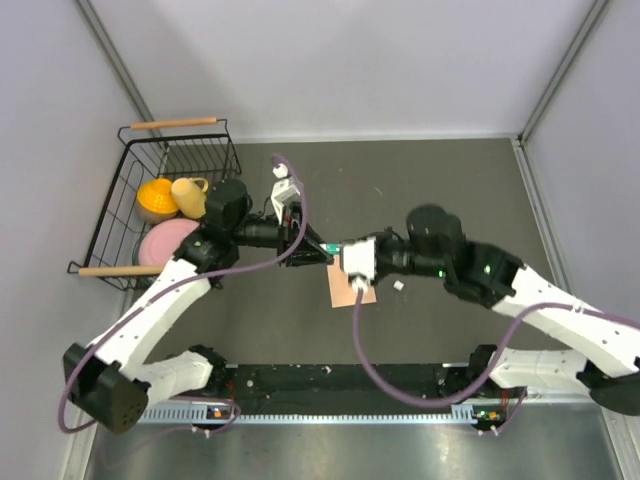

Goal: Place the letter into the envelope and seal it
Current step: Screw the solid glue, then adjust the solid glue.

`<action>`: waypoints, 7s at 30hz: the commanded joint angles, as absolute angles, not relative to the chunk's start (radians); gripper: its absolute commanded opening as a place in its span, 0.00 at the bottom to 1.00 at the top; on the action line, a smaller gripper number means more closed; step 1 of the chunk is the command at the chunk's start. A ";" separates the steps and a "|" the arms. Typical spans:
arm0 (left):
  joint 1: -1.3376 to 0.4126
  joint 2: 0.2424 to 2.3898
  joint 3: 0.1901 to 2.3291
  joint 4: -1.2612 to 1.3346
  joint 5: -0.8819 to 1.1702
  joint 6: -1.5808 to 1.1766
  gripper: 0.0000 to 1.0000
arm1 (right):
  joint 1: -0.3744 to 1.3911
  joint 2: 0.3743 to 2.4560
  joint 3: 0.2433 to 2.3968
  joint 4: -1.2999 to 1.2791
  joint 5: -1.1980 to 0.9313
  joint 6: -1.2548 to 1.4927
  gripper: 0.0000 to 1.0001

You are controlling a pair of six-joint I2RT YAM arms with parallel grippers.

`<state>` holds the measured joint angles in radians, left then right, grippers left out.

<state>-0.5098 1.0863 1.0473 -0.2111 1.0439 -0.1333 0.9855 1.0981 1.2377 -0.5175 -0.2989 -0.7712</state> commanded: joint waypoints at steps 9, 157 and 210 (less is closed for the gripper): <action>-0.298 1.031 0.848 0.462 1.215 -1.000 0.72 | 1.028 1.049 1.202 -0.418 -0.124 -0.867 0.00; -0.584 0.966 1.022 -0.140 0.558 -0.198 0.00 | 0.710 1.411 1.456 -0.615 -0.052 0.268 0.99; -0.640 1.039 1.052 -0.132 0.471 -0.233 0.00 | 0.799 1.388 1.445 -0.586 -0.262 0.265 0.99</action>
